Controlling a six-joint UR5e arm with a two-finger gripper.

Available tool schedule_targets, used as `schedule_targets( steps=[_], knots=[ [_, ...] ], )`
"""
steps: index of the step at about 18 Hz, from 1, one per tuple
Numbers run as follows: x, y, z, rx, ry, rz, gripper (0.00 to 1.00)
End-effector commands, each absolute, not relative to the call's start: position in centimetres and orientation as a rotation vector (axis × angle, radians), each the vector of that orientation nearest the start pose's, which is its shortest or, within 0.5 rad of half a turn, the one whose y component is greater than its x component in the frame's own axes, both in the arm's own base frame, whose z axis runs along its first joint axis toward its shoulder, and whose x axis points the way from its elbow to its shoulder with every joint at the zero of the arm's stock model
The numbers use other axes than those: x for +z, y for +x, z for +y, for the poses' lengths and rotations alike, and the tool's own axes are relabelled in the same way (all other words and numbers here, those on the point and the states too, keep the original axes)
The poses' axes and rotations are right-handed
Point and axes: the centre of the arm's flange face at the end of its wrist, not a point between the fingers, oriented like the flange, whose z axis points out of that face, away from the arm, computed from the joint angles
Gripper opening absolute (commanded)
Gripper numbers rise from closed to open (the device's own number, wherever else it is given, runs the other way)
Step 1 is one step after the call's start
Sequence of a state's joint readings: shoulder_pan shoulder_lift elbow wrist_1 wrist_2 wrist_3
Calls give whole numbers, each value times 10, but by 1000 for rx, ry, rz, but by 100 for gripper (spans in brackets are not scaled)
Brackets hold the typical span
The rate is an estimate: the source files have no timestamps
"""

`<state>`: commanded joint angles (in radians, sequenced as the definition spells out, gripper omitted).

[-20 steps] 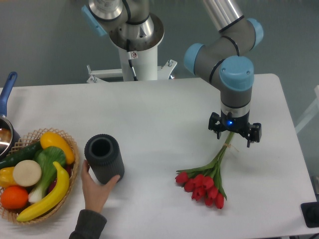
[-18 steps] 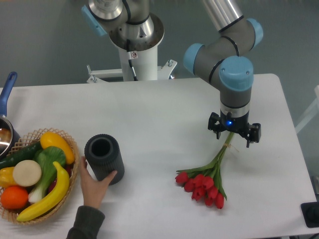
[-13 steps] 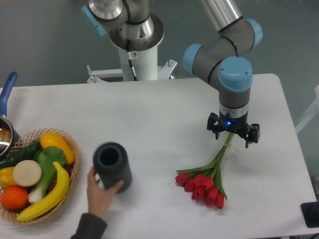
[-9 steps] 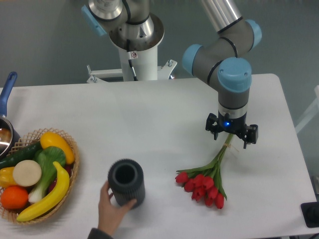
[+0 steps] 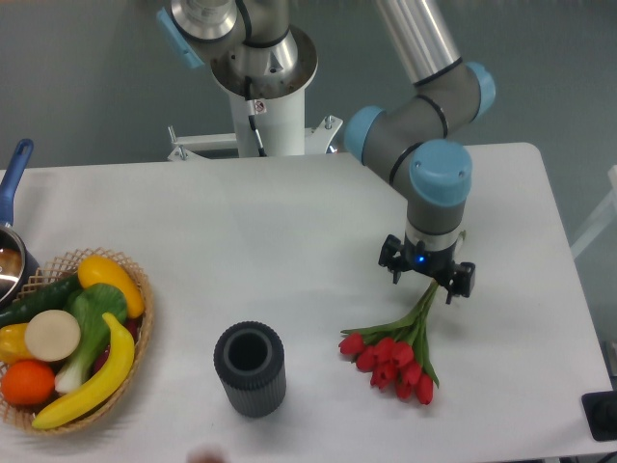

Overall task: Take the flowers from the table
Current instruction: 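Close the gripper around the tulip stems just below the blooms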

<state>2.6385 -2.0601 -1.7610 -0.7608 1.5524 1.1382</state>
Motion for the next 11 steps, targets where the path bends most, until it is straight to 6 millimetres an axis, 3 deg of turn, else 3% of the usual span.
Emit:
schedule_targets(
  steps=[3,5,9,11],
  knots=[
    [197,-473,415,144,-3070,115,100],
    [190,-476,426,141,-3069,129,100],
    [188,-491,438,163,-3060,133,98],
    [191,-495,440,176,-3055,138,79]
  ],
)
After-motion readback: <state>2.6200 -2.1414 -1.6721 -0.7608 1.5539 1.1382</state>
